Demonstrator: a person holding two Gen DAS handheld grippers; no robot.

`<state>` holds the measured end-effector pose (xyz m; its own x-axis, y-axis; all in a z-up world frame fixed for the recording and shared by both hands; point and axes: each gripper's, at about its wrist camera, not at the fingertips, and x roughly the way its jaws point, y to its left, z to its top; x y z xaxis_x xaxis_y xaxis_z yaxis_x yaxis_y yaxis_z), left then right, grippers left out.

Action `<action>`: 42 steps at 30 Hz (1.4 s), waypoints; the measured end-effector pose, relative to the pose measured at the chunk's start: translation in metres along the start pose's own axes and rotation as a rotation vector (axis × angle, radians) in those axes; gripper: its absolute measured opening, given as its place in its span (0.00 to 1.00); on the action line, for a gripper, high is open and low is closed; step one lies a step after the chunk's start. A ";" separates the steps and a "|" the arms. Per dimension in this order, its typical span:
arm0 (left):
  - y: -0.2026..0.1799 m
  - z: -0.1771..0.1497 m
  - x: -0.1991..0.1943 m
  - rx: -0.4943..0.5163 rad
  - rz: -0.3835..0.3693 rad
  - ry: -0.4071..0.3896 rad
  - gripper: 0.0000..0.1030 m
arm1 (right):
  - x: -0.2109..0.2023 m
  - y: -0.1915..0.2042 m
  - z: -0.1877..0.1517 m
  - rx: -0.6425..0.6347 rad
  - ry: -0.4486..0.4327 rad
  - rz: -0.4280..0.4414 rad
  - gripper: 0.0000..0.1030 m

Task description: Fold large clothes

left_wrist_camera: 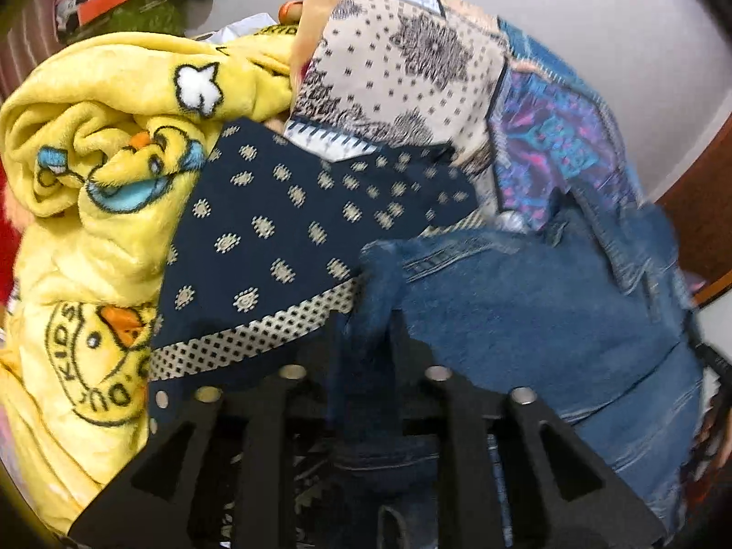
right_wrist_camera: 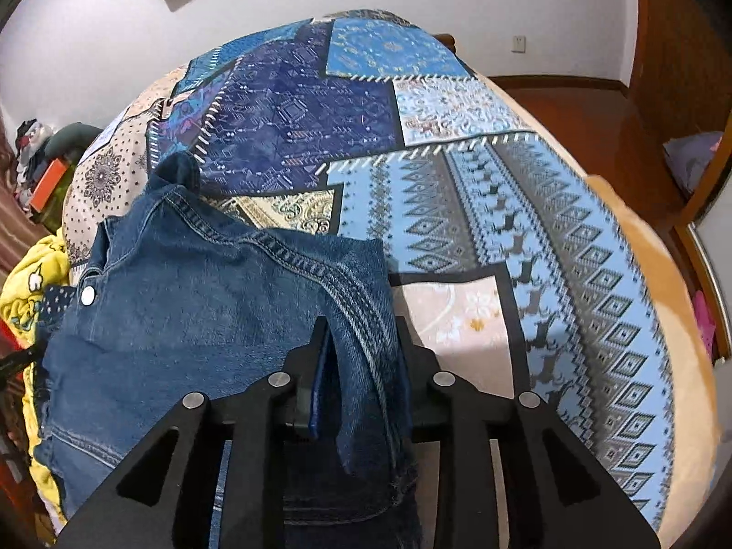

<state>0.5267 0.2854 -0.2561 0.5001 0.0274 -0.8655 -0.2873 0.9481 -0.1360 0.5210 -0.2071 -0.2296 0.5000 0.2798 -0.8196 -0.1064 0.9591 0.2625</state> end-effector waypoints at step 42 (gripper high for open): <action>-0.004 -0.256 -0.180 0.037 -0.179 0.092 0.60 | -0.203 0.025 -0.187 -0.167 0.046 0.029 0.73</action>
<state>0.2281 0.1956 -0.2231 0.4638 -0.1703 -0.8694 -0.1694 0.9462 -0.2758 0.2564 -0.2318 -0.1523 0.4554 0.3056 -0.8362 -0.2635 0.9434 0.2013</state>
